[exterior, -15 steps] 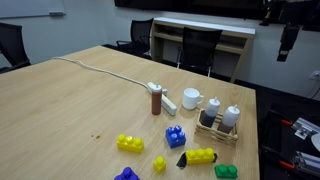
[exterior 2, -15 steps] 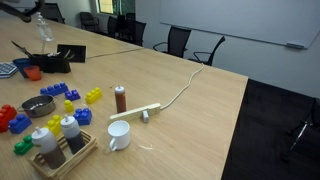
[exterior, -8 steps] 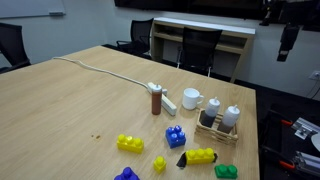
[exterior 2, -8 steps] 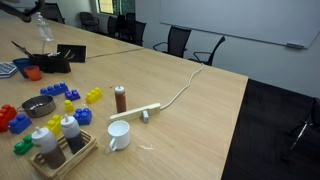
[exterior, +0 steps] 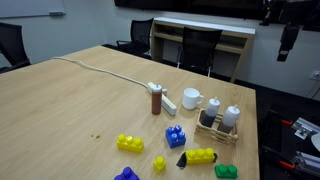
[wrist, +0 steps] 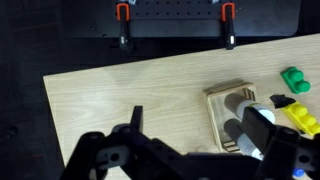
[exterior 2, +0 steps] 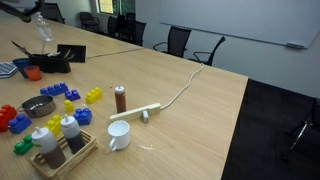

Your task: Take the blue block on the right and place it on top of the blue block at the center

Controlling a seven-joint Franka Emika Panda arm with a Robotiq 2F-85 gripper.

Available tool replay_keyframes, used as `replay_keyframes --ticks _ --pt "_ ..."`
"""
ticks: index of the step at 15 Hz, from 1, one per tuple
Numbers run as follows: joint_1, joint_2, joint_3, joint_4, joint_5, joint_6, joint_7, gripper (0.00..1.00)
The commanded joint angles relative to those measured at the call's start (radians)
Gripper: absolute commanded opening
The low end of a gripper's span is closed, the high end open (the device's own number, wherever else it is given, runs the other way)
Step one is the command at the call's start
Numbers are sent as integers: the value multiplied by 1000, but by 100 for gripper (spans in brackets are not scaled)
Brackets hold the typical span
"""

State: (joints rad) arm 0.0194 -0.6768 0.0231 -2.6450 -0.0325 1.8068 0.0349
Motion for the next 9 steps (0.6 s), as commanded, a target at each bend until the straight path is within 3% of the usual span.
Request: replay_keyframes --ticks 1,4,9 --pt "-2 0 2 1 1 -2 -1 100" --pt "4 23 4 15 3 -4 -8 100" --pt "87 158 67 37 18 63 -10 100"
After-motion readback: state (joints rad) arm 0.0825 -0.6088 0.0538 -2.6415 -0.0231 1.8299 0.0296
